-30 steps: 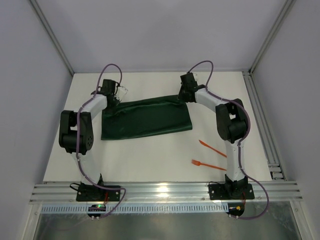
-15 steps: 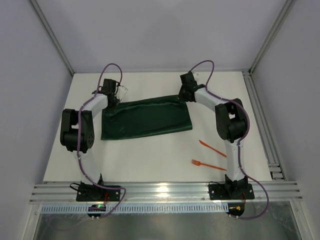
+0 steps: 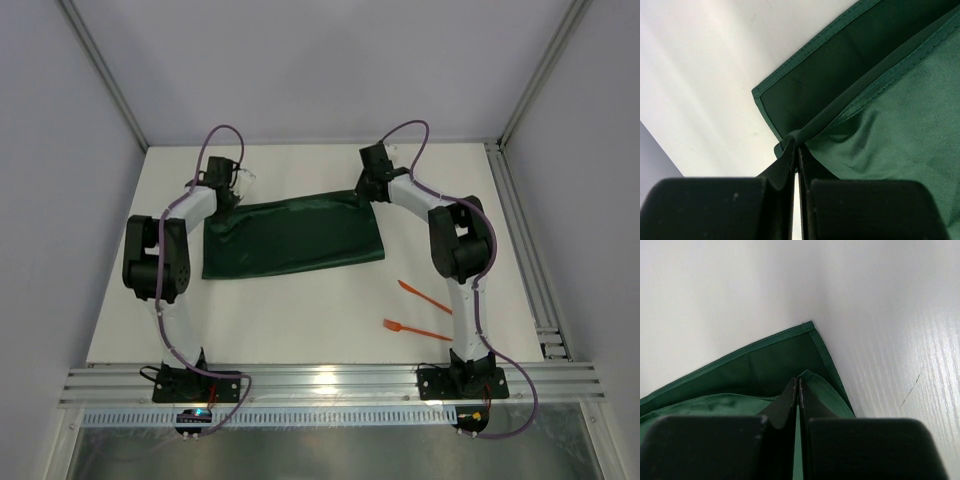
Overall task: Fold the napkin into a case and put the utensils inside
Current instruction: Fold and flatten the napkin at the center of the board, then move the rectangle-folded napkin to the center of the board.
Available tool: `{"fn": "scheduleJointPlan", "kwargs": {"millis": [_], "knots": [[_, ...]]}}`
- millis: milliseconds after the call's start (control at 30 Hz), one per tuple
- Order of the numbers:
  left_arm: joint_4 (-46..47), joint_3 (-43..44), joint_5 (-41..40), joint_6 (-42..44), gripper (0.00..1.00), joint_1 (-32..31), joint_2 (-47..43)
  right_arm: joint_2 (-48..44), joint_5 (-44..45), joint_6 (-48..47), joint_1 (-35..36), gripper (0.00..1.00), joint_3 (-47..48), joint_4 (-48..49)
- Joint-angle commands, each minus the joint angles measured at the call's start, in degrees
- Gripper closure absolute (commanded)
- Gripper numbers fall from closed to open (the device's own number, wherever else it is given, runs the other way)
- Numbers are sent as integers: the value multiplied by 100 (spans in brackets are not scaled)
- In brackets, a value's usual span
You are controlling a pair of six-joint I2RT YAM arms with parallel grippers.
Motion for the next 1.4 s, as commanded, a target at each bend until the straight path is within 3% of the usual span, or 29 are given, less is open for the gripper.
{"fn": "scheduleJointPlan", "kwargs": {"millis": [0,133,233,267,300,367,433,700,867,1033,1167,1367], "knots": [[257,199,-117,-101,100,57,32,63,110,168,-18,96,226,163],[275,269,-161,-136,98,83,110,72,215,220,-18,96,234,198],[345,296,-179,-145,86,92,146,168,215,238,-27,96,313,163],[362,304,-170,-154,82,92,172,212,146,238,-36,89,357,155],[371,322,-179,-162,71,92,181,282,84,238,-53,80,401,128],[380,383,-205,-189,64,92,207,309,-13,238,-71,67,524,76],[345,445,-240,-197,59,101,199,240,-40,99,-80,62,551,84],[-470,709,488,-601,52,662,-371,-419,-22,-877,-80,50,604,-55],[-1218,69,1183,-760,52,1102,-1118,-1428,-250,-1273,-80,47,-703,-337],[-1956,-828,1834,-681,42,1111,-1883,-2247,-487,-1300,-80,35,-2242,-452],[-1958,-1488,1851,-707,38,1234,-2095,-2687,-1162,-1274,-80,34,-3008,-435],[-1712,-1516,2071,-961,38,1331,-1710,-2934,-1498,-1238,-88,34,-3738,-128]]}}
